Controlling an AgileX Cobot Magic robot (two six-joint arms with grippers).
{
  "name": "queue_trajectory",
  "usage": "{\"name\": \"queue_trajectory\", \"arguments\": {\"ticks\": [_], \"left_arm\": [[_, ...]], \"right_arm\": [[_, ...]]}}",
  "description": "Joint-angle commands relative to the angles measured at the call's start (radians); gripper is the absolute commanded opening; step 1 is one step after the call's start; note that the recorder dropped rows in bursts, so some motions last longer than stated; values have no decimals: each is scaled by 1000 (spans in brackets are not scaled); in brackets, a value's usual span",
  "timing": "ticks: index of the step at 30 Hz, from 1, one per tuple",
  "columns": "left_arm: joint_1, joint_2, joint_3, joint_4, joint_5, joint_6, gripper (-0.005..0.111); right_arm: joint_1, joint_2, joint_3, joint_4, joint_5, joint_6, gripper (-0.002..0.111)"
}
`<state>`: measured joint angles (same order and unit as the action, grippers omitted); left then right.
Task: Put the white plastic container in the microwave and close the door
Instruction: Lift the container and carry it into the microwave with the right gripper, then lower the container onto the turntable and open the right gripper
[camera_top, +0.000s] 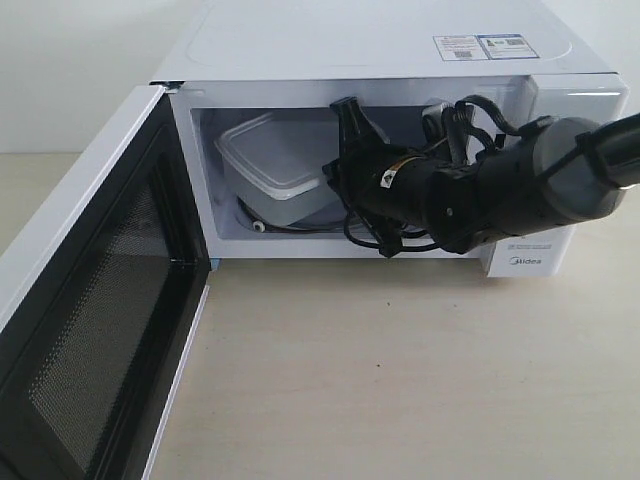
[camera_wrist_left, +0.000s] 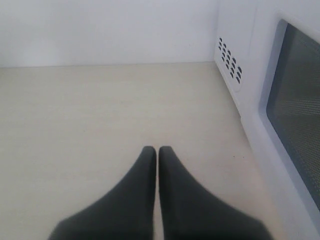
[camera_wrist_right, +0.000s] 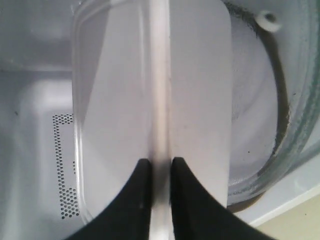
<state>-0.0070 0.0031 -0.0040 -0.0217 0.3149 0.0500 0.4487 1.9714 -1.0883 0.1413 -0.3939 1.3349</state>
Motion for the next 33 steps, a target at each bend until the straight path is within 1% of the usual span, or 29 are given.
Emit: {"name": "queue_trajectory", "arguments": {"ticks": [1,7,9,11,15,16,18,24,25,27,29,30,33], "left_arm": [[-3,-3,4,-5,-3,3,4],[-3,-3,4,-5,-3,3,4],[-3,-3,4,-5,-3,3,4],[-3,-3,4,-5,-3,3,4],[-3,-3,4,-5,-3,3,4],[-3,-3,4,-5,-3,3,4],[-3,-3,4,-5,-3,3,4],[-3,-3,4,-5,-3,3,4],[-3,-3,4,-5,-3,3,4],[-3,-3,4,-5,-3,3,4],[-3,-3,4,-5,-3,3,4],[-3,-3,4,-5,-3,3,4],[-3,-3,4,-5,-3,3,4]], "right_arm": [[-10,-3,-21,11,-46,-24,0],[-10,-3,-21,5,-46,-56,0],[-10,-3,-21,7,-46,-64,3],[-10,-3,-21,7,-46,-66,12],[-10,-3,-21,7,-40,-66,39],[-10,-3,-21,7,-40,-66,43],[-10,-3,-21,7,-40,-66,46],[-10,-16,-21,-8,-25,-58,45],[-10,-26,-21,-28,7,-58,45],[-10,-53,-21,-59,97,-59,40],[-10,-89,-21,-121,220,-63,29],[-10,-105,-21,-184,275,-70,23],[3,-160,-21,-407,394,-141,1]]}}
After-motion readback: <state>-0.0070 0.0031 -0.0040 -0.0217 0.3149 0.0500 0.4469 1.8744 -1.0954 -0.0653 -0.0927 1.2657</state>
